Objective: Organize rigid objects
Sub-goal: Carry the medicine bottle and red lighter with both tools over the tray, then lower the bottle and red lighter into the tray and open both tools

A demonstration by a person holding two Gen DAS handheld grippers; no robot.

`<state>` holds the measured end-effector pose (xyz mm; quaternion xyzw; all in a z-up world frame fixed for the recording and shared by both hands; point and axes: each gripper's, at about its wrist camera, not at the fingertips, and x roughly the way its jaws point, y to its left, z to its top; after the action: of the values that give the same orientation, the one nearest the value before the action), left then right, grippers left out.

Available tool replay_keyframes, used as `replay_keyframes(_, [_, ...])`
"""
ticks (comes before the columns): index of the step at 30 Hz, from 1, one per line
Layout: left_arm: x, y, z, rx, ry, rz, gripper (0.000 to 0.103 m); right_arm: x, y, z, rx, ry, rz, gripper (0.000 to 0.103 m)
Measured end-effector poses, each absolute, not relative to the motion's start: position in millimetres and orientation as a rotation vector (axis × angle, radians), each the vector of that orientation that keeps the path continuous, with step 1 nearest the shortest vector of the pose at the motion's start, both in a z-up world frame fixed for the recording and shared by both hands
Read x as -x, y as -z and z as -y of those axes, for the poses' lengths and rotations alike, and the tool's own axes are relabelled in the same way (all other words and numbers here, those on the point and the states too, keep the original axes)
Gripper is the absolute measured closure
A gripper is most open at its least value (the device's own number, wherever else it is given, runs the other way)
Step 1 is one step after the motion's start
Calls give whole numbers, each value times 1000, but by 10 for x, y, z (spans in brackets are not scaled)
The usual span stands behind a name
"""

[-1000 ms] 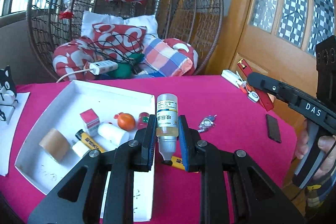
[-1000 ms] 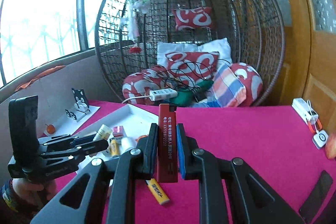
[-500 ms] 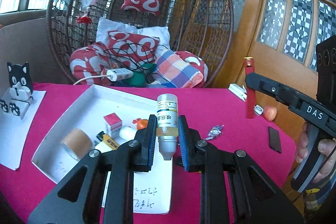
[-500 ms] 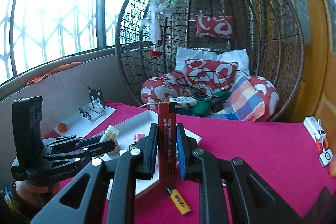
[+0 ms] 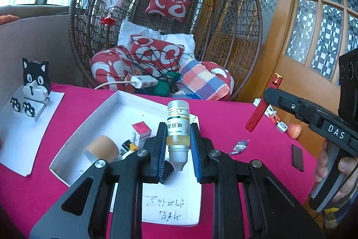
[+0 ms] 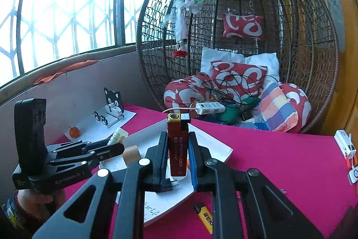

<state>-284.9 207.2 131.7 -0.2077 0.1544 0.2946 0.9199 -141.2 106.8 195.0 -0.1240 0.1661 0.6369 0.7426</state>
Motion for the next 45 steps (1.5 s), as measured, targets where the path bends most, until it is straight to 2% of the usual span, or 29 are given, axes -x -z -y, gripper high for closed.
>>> replay_keyframes(25, [3185, -1324, -2323, 456, -737, -284, 83, 1411, -1793, -1307, 258, -1457, -455, 88])
replay_keyframes(38, [2939, -1139, -2679, 508, -739, -337, 83, 1167, -1409, -1812, 279, -1448, -627, 88])
replay_keyframes(45, [2607, -925, -2937, 512, -751, -425, 83, 1076, -1163, -2147, 339, -1402, -692, 88])
